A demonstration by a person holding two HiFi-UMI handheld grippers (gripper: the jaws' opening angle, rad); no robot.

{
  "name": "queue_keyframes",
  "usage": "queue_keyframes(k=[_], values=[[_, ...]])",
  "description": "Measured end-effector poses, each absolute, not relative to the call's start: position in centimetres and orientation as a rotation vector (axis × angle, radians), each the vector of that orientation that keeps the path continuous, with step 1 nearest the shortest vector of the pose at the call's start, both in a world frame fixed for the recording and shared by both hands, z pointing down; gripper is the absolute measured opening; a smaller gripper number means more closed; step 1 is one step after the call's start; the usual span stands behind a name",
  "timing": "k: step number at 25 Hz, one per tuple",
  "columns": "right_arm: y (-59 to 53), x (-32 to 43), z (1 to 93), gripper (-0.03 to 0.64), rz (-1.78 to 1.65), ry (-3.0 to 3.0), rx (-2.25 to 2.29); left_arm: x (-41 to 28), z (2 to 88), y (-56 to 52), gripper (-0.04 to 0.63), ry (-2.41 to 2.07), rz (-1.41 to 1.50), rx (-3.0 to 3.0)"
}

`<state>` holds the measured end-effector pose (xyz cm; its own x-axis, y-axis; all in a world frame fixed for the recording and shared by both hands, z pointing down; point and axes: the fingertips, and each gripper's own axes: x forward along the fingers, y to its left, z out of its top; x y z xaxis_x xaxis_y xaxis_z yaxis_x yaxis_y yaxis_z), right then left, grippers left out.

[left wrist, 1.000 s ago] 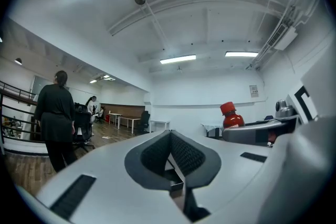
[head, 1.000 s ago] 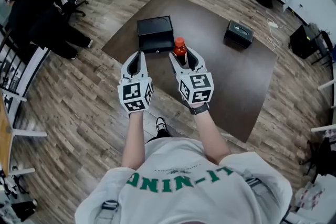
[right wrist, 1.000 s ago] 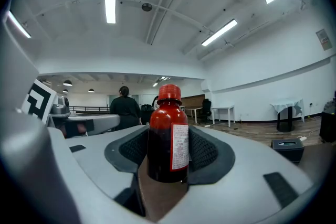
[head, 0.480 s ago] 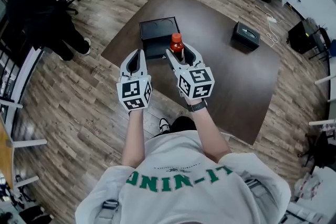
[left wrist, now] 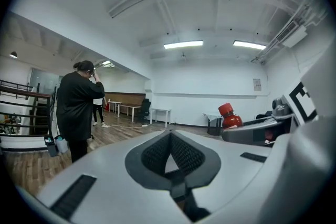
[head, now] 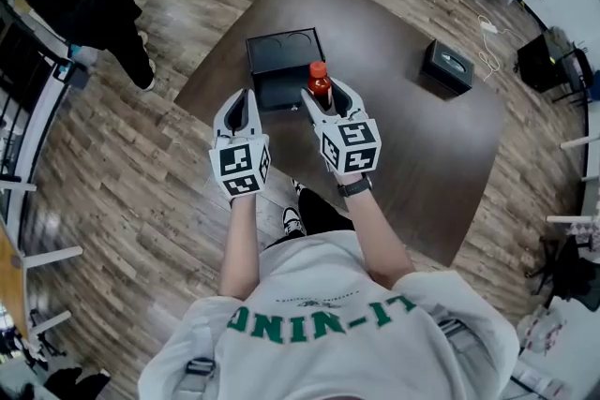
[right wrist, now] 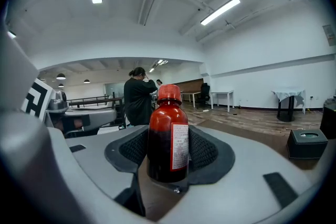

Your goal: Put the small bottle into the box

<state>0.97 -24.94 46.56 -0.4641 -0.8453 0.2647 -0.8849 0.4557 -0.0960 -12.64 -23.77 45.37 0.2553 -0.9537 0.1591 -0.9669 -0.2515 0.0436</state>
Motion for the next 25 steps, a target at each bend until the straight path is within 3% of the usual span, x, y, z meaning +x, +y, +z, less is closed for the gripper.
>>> queue_keyframes(k=[25], values=[[-37.5,-1.9,66.8,0.230,0.047,-2.169,0.546,-13.4,55.7,-34.1,0.011,-1.734,0.308,2.205]])
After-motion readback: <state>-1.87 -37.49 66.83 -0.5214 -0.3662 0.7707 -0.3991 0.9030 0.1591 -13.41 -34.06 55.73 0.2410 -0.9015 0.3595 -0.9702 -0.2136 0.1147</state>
